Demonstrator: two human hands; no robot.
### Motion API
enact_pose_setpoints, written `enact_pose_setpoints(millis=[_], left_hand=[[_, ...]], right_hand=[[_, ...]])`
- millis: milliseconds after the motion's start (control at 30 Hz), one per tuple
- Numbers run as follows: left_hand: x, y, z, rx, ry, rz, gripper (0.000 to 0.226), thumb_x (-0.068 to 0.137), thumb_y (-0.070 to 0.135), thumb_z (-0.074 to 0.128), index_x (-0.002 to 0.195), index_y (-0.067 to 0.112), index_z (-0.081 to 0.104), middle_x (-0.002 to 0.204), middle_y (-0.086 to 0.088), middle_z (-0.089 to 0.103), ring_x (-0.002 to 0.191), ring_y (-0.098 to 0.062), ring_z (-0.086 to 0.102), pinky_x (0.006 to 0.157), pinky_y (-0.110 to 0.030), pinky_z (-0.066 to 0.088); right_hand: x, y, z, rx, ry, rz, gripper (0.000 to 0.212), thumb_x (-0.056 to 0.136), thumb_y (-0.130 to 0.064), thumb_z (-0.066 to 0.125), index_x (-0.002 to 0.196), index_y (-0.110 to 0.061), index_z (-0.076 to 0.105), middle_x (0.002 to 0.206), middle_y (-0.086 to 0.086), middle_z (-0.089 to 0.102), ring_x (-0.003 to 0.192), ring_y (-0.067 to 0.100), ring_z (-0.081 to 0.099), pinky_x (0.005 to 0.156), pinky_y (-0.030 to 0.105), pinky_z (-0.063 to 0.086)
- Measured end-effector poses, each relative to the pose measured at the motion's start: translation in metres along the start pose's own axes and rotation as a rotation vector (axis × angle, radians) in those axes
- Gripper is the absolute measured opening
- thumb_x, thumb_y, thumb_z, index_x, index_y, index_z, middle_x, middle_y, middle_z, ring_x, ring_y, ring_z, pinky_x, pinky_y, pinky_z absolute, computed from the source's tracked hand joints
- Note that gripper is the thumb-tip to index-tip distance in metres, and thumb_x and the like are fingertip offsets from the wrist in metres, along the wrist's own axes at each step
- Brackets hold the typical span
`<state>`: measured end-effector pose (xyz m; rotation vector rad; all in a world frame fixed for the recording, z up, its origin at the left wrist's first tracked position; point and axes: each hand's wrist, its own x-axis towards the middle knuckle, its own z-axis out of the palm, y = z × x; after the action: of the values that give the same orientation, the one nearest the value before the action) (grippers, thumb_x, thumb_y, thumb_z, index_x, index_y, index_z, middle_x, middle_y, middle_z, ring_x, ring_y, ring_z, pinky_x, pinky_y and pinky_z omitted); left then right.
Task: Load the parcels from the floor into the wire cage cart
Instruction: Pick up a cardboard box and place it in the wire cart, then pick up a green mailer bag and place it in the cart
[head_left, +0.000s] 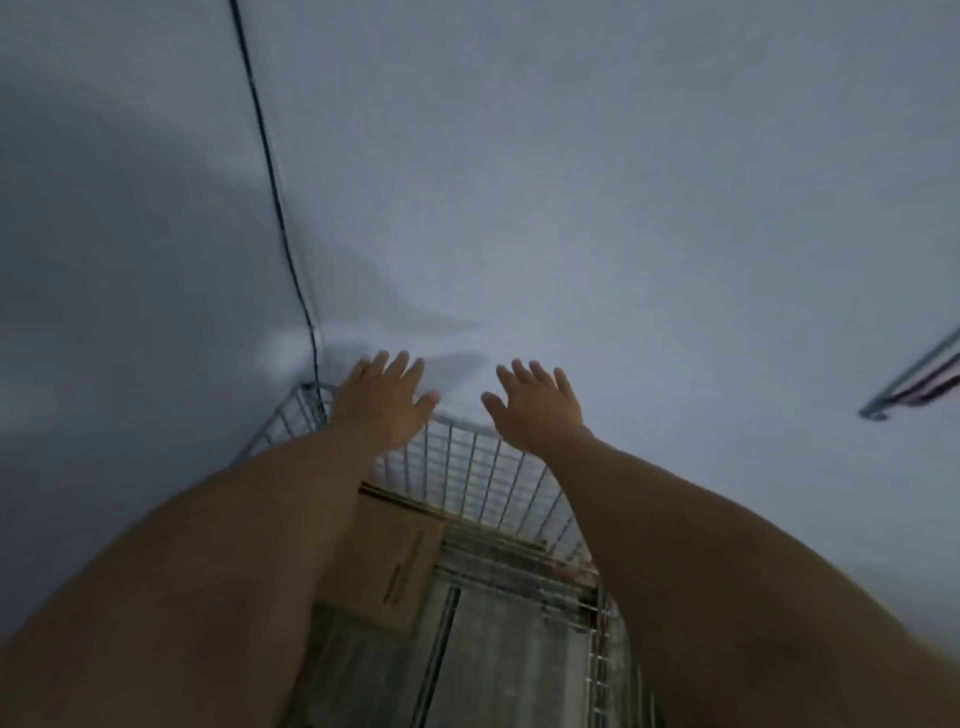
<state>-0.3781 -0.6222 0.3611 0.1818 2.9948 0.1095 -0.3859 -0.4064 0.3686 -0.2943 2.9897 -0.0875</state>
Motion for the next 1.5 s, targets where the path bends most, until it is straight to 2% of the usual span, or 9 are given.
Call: enact_pose_setpoints(millis=[167,300,467,600,767,933,1167,1333,1500], left_hand=[[-0.064,0.085,-0.184,0.108,0.186,0.018,0.072,0.104,0.064,0.010,0.165,0.024,0.009,0.173,0.000,0.003,0.159,-0.024,0.004,0.128,-0.046,0.000],[-0.115,0.146,-0.302,0.148,0.295,0.038,0.073,0.103,0.064,0.006,0.165,0.026,0.008,0.173,0.002,0.001,0.159,-0.023,0.002,0.127,-0.048,-0.002],[-0.169,0.220,-0.402,0.155,0.424,0.130,0.073,0.102,0.066,0.005,0.165,0.029,0.006,0.173,0.003,-0.003,0.159,-0.024,-0.001,0.127,-0.049,-0.005],[-0.201,0.286,-0.452,0.150,0.481,0.212,0.072,0.102,0.065,0.005,0.165,0.030,0.005,0.173,0.003,-0.004,0.159,-0.024,-0.003,0.127,-0.049,-0.006],[-0.245,0.366,-0.464,0.162,0.512,0.338,0.075,0.100,0.069,0.005,0.165,0.031,0.006,0.172,0.004,-0.005,0.159,-0.023,-0.004,0.127,-0.049,-0.006],[-0.283,0.440,-0.461,0.130,0.510,0.402,0.074,0.101,0.068,0.005,0.165,0.030,0.006,0.172,0.003,-0.004,0.159,-0.023,-0.003,0.127,-0.049,-0.007],[-0.311,0.552,-0.436,0.040,0.504,0.443,0.072,0.103,0.065,0.006,0.165,0.028,0.007,0.173,0.002,-0.001,0.159,-0.024,-0.001,0.127,-0.049,-0.005],[-0.316,0.632,-0.411,-0.026,0.485,0.424,0.073,0.103,0.065,0.008,0.165,0.028,0.008,0.173,0.001,0.001,0.159,-0.025,0.001,0.127,-0.049,-0.003],[-0.298,0.691,-0.368,-0.134,0.435,0.418,0.075,0.100,0.070,0.009,0.164,0.031,0.011,0.173,0.004,0.004,0.159,-0.025,0.006,0.128,-0.049,0.001]], right_hand=[[-0.084,0.038,-0.203,-0.059,0.209,0.001,0.066,0.107,-0.057,0.017,0.165,-0.025,0.014,0.173,-0.001,0.008,0.159,0.020,0.001,0.128,0.047,-0.003],[-0.160,0.062,-0.325,-0.083,0.350,0.032,0.067,0.107,-0.058,0.016,0.165,-0.025,0.013,0.173,-0.002,0.007,0.159,0.020,0.001,0.128,0.048,-0.004],[-0.248,0.094,-0.417,-0.078,0.468,0.113,0.068,0.106,-0.059,0.015,0.165,-0.025,0.012,0.173,-0.002,0.007,0.159,0.020,0.001,0.128,0.047,-0.004],[-0.315,0.129,-0.472,-0.079,0.568,0.225,0.068,0.106,-0.059,0.014,0.165,-0.026,0.012,0.173,-0.002,0.007,0.159,0.020,0.001,0.128,0.046,-0.005],[-0.404,0.182,-0.488,-0.145,0.604,0.337,0.067,0.106,-0.059,0.015,0.165,-0.027,0.013,0.173,-0.003,0.007,0.159,0.019,0.001,0.128,0.046,-0.005],[-0.476,0.237,-0.477,-0.111,0.597,0.443,0.067,0.105,-0.060,0.015,0.165,-0.028,0.012,0.173,-0.004,0.007,0.159,0.018,0.000,0.128,0.045,-0.006],[-0.561,0.342,-0.473,-0.126,0.599,0.482,0.068,0.106,-0.060,0.014,0.165,-0.027,0.010,0.173,-0.004,0.006,0.159,0.019,-0.001,0.128,0.045,-0.006],[-0.595,0.424,-0.465,-0.107,0.589,0.488,0.068,0.106,-0.059,0.015,0.165,-0.027,0.011,0.173,-0.004,0.008,0.159,0.019,0.001,0.128,0.045,-0.005],[-0.586,0.484,-0.436,-0.008,0.546,0.462,0.069,0.105,-0.060,0.015,0.165,-0.025,0.012,0.173,-0.003,0.009,0.159,0.020,0.003,0.128,0.046,-0.002]])
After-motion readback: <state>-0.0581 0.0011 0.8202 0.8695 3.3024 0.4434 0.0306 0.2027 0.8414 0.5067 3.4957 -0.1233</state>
